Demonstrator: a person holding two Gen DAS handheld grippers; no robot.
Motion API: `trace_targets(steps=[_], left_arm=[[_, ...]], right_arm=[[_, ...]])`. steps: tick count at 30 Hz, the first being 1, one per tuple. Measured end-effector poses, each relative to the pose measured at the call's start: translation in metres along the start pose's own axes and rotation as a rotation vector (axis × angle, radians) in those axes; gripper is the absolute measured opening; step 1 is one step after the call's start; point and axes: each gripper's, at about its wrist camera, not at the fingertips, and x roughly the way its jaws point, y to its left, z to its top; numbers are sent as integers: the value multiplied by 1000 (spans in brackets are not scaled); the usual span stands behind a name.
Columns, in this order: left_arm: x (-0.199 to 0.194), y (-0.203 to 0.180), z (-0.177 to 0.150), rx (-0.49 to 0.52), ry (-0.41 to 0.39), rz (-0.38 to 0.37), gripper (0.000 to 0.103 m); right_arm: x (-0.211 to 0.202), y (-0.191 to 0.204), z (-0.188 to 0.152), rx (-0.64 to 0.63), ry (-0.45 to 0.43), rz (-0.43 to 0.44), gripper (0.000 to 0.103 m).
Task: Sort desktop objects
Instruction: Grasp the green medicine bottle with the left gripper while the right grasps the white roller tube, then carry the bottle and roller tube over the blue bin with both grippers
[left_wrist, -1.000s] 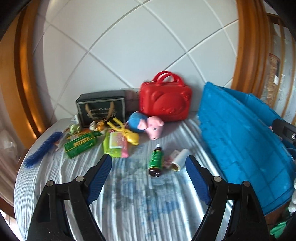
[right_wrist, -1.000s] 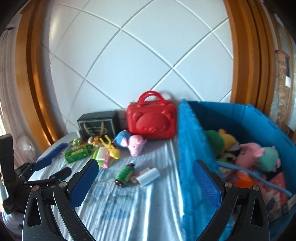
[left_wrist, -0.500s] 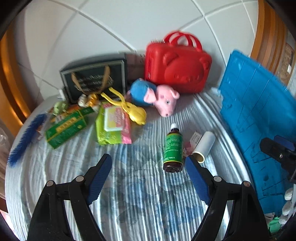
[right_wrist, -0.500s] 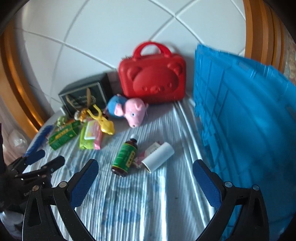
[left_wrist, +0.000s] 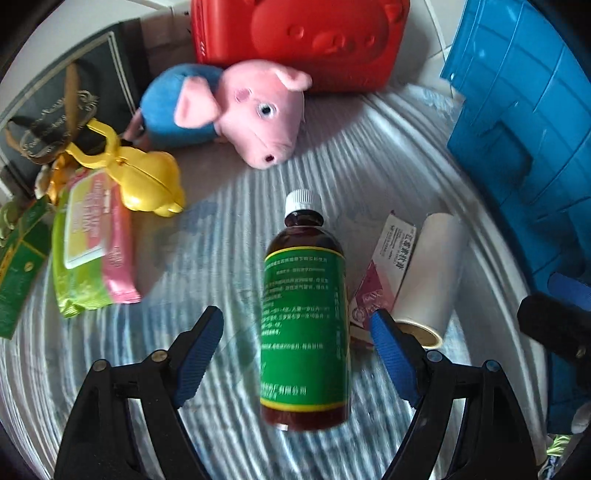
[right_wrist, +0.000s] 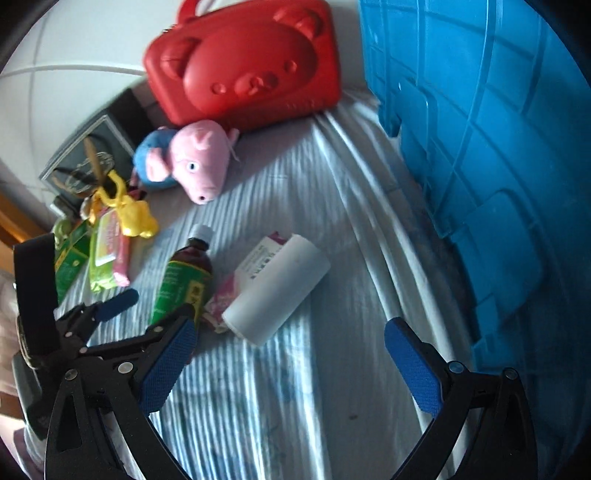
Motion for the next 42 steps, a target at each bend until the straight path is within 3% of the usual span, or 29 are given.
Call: trace_targets(steps=[1,3,10,11,13,17,21,31,42], left_arm=[[4,2,-1,-3,1,7,76],[9,9,-6,-23,17,-11,52],[4,39,-14,-72,-10,22,51],[4,40,-13,-73,-10,21,51],[6,41,-12,-71,-10,21,51],[15,39,-9,-67,22,26,51],[6,42,-16,-87,12,9,51],[-79,37,-37,-93,-137,6,51],[-213,7,-60,-61,-391,24,51]], right_arm=[[7,-2,3,3,13,-7,103],[19,-3,8,8,33,-8,103],[61,4,19,46,92,10,101],[65,6,20,39,95,1,97],[73,9,22,29,107,-19,73],[85,12,22,29,122,-10,71],[85,14,17,14,120,5,58],[10,29,-3,-90,22,60,49],[-137,58,-21,-174,-256,118,47]])
